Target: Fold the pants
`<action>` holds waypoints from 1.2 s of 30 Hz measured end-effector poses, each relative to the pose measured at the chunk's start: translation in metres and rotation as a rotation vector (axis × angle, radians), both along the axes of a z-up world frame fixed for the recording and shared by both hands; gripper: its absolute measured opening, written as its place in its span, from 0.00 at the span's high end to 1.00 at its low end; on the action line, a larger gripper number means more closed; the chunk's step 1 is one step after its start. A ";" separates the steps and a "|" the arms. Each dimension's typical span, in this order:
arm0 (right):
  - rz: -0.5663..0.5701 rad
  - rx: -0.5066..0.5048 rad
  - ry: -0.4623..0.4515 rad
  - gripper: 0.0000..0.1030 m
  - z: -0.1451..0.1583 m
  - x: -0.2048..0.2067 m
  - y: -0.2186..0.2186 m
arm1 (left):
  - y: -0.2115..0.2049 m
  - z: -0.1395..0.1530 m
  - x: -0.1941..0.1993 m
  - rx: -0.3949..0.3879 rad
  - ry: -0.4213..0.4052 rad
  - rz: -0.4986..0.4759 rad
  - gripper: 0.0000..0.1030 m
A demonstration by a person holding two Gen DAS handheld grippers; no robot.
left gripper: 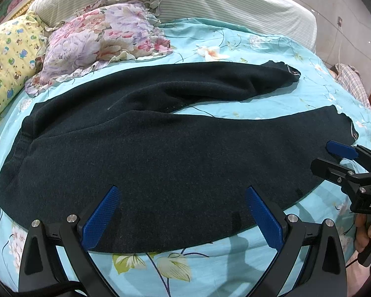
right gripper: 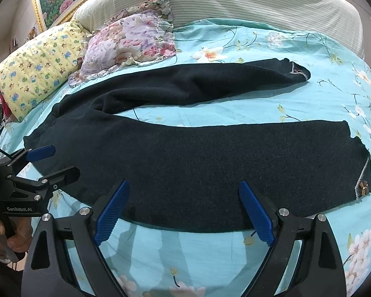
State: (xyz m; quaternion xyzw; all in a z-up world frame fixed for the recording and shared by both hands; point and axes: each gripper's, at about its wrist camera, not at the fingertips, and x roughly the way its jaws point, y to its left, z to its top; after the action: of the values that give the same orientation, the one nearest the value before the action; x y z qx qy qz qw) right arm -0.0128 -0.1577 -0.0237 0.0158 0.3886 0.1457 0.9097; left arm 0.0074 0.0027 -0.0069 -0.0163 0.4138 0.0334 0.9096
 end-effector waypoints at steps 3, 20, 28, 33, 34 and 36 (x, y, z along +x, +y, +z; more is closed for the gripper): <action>0.000 -0.001 0.000 0.12 0.000 0.000 0.000 | 0.000 0.000 0.000 0.002 -0.002 -0.001 0.01; 0.002 0.001 0.001 0.12 0.000 0.000 0.001 | 0.001 0.001 -0.002 -0.008 -0.012 -0.002 0.01; 0.002 0.003 0.000 0.12 0.001 0.000 0.001 | 0.001 0.002 -0.003 -0.009 -0.014 -0.009 0.01; 0.000 0.014 -0.004 0.12 0.003 -0.002 0.002 | -0.003 0.004 -0.003 -0.006 -0.019 -0.025 0.01; 0.000 0.015 -0.004 0.12 0.004 -0.002 0.002 | -0.003 0.004 -0.003 -0.006 -0.020 -0.030 0.01; -0.001 0.018 -0.007 0.12 0.005 -0.003 0.002 | -0.004 0.005 -0.003 -0.006 -0.023 -0.039 0.01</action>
State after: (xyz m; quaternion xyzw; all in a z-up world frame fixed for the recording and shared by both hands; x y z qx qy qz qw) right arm -0.0159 -0.1561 -0.0183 0.0237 0.3841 0.1488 0.9109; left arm 0.0041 -0.0011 -0.0016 -0.0112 0.4038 0.0144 0.9147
